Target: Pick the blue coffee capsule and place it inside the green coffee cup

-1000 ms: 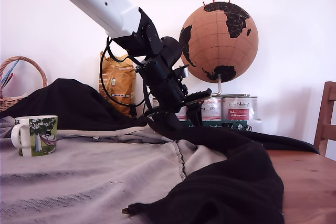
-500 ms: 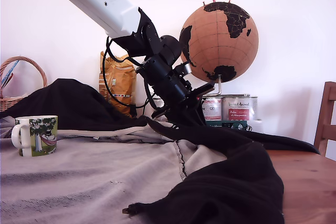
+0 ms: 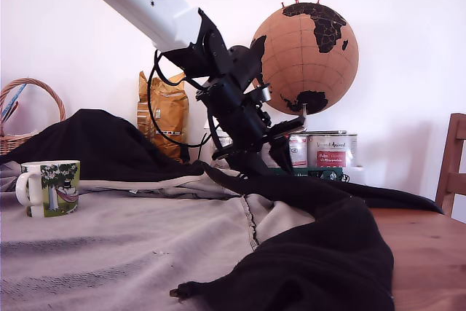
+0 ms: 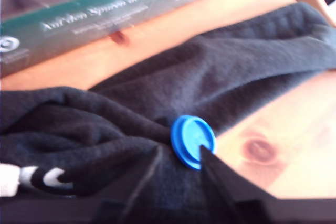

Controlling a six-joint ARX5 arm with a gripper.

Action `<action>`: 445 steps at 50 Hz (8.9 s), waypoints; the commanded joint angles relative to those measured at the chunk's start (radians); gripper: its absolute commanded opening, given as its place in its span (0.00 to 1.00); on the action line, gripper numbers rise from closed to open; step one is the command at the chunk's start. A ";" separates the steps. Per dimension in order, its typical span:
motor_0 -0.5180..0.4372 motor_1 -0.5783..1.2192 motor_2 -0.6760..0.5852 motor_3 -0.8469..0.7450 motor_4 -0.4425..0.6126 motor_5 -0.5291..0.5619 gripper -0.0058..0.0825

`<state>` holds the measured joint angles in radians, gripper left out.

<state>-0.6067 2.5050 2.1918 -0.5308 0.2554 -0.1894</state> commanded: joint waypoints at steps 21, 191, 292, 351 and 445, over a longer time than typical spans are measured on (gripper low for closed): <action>-0.025 0.038 0.009 0.008 -0.019 -0.032 0.47; -0.107 0.100 0.087 0.021 -0.473 0.644 0.04; -0.135 0.240 0.317 -0.263 -0.542 0.163 0.57; -0.115 0.239 0.366 -0.249 -0.541 0.271 0.04; -0.060 0.222 0.997 -0.834 -0.467 0.162 0.04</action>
<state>-0.6613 2.7113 3.1851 -1.3682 -0.2138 -0.0216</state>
